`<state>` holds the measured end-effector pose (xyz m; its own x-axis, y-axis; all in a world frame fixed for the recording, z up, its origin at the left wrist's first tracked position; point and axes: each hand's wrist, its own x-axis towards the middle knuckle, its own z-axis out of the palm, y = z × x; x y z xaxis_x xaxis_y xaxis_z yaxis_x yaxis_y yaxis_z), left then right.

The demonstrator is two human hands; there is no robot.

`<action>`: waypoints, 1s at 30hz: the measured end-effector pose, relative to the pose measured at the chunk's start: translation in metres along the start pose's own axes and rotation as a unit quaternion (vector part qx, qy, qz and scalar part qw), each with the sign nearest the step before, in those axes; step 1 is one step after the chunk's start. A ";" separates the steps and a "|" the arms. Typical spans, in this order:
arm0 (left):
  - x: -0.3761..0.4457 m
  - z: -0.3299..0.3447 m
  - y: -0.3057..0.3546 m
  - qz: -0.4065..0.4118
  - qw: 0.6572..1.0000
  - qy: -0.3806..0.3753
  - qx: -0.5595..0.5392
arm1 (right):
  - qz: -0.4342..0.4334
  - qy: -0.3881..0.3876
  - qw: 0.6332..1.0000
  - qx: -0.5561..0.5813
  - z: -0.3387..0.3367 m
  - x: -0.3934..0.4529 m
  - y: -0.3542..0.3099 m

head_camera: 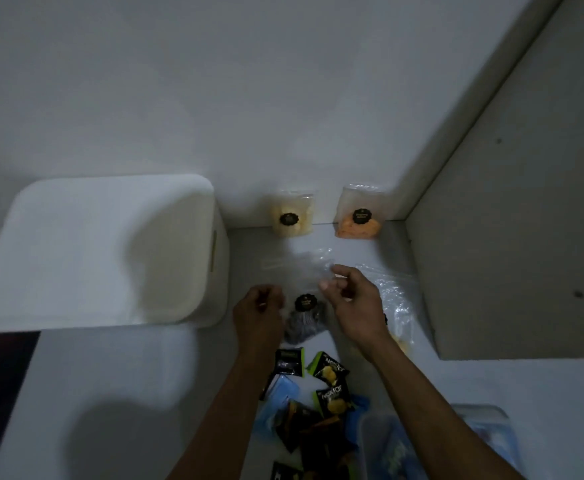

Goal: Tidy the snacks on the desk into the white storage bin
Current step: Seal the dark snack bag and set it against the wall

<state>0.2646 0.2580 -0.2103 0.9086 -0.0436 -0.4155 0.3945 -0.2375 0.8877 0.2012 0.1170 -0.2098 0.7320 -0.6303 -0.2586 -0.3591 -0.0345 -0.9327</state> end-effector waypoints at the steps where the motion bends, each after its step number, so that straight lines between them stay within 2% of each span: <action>1: -0.009 -0.003 0.006 0.010 1.000 -0.011 -0.005 | -0.016 -0.005 1.000 0.006 -0.007 -0.006 -0.009; 9: -0.088 -0.051 0.073 0.098 0.987 -0.099 -0.077 | -0.145 -0.016 0.989 0.031 -0.051 -0.067 -0.105; 16: -0.148 -0.107 0.118 0.225 0.961 -0.099 -0.123 | -0.211 -0.018 0.975 0.064 -0.055 -0.144 -0.156; 21: -0.177 -0.137 0.127 0.252 0.956 -0.088 -0.126 | -0.222 -0.032 0.973 0.060 -0.057 -0.185 -0.170; 26: -0.192 -0.157 0.130 0.310 0.945 -0.078 -0.074 | -0.251 -0.090 0.963 -0.052 -0.057 -0.208 -0.199; 30: -0.200 -0.163 0.130 0.347 0.935 -0.067 -0.040 | -0.313 -0.099 0.920 -0.211 -0.044 -0.219 -0.220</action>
<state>0.1566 0.3944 0.0205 0.9263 -0.2821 0.2498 -0.2700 -0.0347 0.9622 0.0945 0.2285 0.0627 0.9483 -0.2316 0.2171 0.0071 -0.6684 -0.7438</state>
